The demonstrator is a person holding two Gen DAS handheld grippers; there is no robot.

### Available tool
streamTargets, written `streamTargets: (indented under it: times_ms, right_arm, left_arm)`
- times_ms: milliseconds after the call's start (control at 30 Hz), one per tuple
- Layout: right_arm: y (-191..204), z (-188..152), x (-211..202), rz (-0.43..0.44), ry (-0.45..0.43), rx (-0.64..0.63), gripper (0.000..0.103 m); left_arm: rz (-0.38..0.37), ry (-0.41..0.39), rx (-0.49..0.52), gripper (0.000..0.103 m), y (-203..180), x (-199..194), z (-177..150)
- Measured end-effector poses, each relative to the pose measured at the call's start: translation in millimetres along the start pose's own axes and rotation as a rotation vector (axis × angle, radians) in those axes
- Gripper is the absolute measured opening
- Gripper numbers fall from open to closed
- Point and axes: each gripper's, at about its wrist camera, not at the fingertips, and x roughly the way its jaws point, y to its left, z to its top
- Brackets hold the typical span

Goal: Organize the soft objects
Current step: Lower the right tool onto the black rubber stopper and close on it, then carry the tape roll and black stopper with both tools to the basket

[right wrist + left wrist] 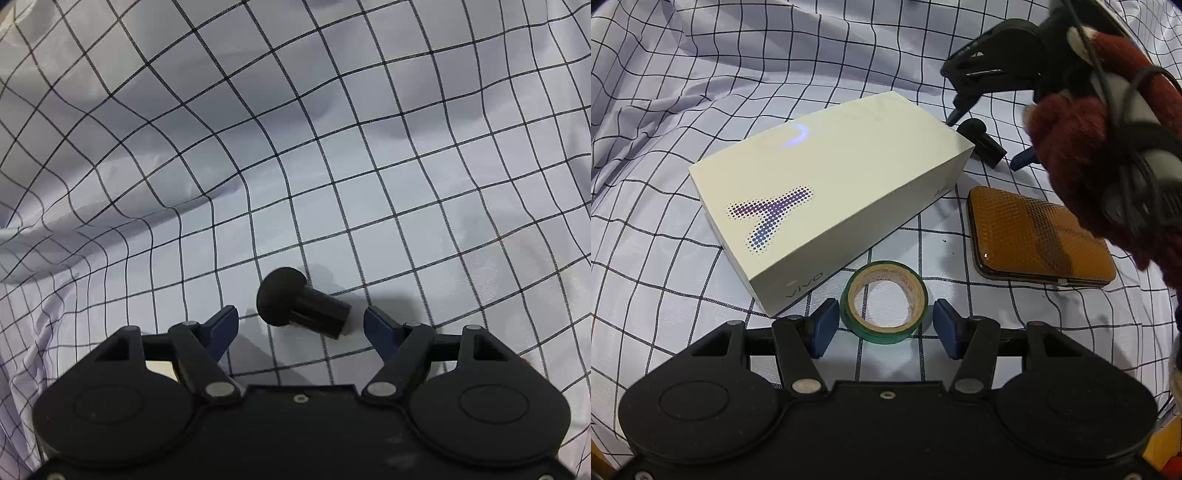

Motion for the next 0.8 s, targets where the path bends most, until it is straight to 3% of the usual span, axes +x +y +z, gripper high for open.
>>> streamTargets:
  times_ms: [200,267,500,800]
  right_arm:
    - [6,1,9,-0.04,0.03,0.015,0.064]
    - [6,0,11,-0.065,0.03,0.013,0.055]
    - [5,-9,-1,-0.095,-0.033,-0.062,0.053]
    - [-15,-37,-58,-0.092,-0.132,-0.163,0.053]
  left_arm:
    - [-0.006,-0.002,-0.002,0.053,1,0,-1]
    - [-0.009,-0.003,-0.004,0.053,1,0,-1]
    - [-0.011,-0.008,-0.003,0.053,2,-1,-1]
    - [-0.001,-0.016,-0.002,0.055,0,-1,0]
